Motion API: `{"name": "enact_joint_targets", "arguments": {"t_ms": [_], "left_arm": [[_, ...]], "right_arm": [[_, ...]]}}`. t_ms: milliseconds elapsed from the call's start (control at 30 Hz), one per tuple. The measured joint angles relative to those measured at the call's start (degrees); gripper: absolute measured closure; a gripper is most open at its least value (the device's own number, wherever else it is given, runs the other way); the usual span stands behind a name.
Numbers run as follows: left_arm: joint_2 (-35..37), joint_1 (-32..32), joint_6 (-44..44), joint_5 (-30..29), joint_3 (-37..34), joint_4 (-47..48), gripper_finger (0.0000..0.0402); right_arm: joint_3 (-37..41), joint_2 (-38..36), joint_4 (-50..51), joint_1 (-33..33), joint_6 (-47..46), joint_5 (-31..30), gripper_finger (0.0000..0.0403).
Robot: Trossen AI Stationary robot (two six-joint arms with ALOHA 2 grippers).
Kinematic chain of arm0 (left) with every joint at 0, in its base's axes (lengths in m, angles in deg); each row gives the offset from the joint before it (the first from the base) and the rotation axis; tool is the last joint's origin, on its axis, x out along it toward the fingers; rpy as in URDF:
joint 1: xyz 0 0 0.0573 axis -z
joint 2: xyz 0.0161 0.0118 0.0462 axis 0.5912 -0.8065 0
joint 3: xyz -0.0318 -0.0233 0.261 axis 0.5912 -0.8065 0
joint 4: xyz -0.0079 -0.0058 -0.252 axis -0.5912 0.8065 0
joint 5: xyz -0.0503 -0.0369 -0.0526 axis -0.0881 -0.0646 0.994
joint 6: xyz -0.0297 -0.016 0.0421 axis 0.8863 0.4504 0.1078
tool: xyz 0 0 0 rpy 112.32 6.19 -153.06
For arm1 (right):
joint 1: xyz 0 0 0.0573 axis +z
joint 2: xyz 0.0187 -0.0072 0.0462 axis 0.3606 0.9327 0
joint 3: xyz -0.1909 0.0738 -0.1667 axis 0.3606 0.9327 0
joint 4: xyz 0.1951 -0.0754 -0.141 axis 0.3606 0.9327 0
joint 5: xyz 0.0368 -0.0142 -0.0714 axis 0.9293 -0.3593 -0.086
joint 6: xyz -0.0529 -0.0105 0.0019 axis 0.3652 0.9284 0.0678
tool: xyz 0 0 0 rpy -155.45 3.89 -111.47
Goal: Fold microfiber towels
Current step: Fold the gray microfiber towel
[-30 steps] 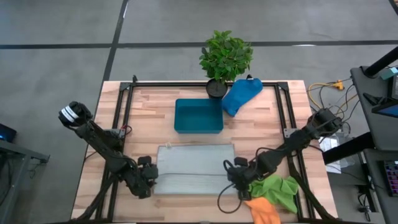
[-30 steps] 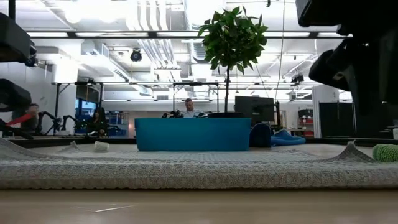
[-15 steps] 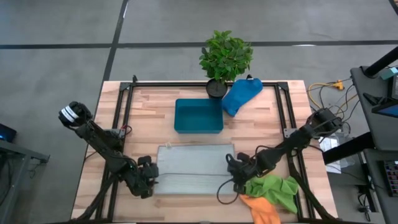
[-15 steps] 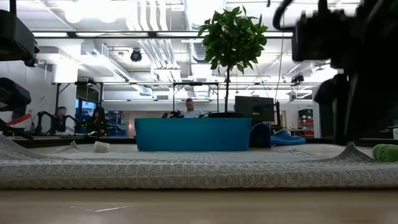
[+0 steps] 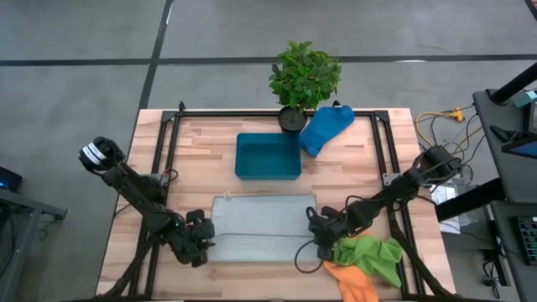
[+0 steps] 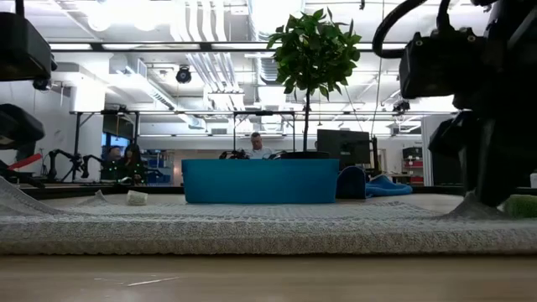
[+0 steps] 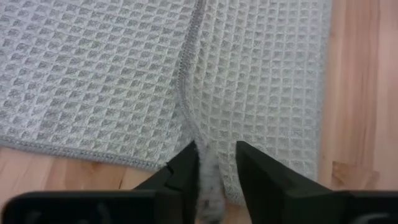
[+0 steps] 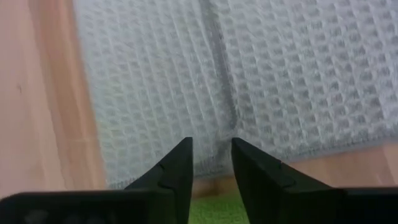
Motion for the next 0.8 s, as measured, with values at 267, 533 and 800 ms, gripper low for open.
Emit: {"name": "enact_joint_targets", "arguments": {"t_ms": [267, 533, 800], "left_arm": [[0.00, -0.04, -0.02, 0.00, -0.12, -1.48, 0.0396], [0.31, 0.11, -0.07, 1.41, 2.12, -1.37, 0.0401], [1.88, 2.16, -5.80, 3.87, 7.79, -1.41, 0.0401]], "right_arm": [[0.00, 0.00, -1.08, 0.00, 1.15, 0.02, 0.0388], [0.02, -3.73, -0.95, 0.25, -1.63, 0.24, 0.0394], [0.00, -12.98, 2.01, 4.39, -4.78, 0.13, 0.0394]]}}
